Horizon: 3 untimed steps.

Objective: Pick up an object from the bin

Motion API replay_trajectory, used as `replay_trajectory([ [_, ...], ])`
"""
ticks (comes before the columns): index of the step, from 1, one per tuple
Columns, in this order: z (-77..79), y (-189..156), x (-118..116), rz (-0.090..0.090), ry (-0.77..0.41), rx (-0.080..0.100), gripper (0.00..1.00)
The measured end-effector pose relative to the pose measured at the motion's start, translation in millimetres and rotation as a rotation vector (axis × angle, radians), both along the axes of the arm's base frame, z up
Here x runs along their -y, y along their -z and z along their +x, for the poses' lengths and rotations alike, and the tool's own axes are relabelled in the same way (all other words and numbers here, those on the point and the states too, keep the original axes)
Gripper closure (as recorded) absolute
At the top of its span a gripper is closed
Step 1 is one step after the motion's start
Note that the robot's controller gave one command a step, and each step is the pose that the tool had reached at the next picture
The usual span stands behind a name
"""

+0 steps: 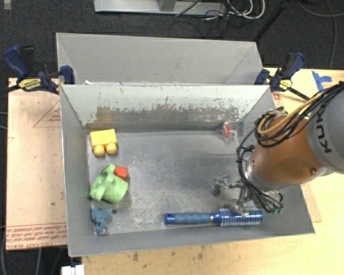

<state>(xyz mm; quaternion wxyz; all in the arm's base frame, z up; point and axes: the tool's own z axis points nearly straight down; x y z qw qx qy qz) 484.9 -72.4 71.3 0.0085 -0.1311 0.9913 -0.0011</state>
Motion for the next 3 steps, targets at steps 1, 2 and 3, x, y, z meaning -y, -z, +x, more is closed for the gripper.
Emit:
replay_trajectory([
  [1,2.5,-5,-25,0.002,0.052,-0.006,0.00],
  [2,0.8,-8,-51,0.003,0.053,-0.006,0.00],
  [3,-2.2,-97,-66,0.005,0.323,-0.011,0.00],
])
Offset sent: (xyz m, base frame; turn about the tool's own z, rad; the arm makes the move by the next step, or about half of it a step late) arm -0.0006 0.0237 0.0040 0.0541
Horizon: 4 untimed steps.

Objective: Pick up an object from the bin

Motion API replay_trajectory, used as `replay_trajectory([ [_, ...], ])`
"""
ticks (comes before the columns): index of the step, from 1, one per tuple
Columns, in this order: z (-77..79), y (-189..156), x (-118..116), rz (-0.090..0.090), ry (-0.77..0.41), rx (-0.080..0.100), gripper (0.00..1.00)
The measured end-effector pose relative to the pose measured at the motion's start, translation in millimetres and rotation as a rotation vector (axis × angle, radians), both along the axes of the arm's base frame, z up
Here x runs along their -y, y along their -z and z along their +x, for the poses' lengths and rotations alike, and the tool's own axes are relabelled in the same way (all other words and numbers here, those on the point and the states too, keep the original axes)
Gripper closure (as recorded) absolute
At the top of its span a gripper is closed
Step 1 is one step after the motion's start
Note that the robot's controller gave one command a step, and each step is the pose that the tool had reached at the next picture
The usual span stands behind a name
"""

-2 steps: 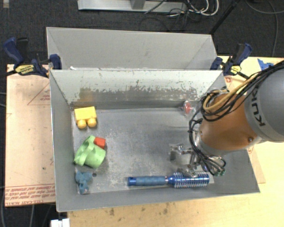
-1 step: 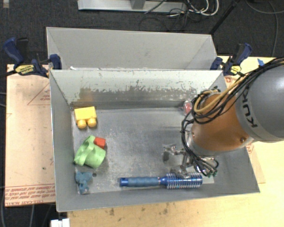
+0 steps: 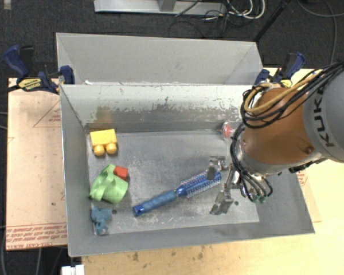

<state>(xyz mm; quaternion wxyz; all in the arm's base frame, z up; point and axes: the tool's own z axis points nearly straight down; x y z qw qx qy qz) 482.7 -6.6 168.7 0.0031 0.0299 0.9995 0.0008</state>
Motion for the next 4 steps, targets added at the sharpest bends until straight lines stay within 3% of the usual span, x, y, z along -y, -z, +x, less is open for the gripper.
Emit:
replay_trajectory([
  [1,46.0,101,-12,-0.001,-0.203,-0.006,0.00],
  [2,45.9,99,-11,-0.001,-0.202,-0.006,1.00],
  [3,28.2,-21,-4,-0.003,-0.185,0.002,1.00],
  [4,19.0,-100,14,-0.005,-0.512,0.000,1.00],
])
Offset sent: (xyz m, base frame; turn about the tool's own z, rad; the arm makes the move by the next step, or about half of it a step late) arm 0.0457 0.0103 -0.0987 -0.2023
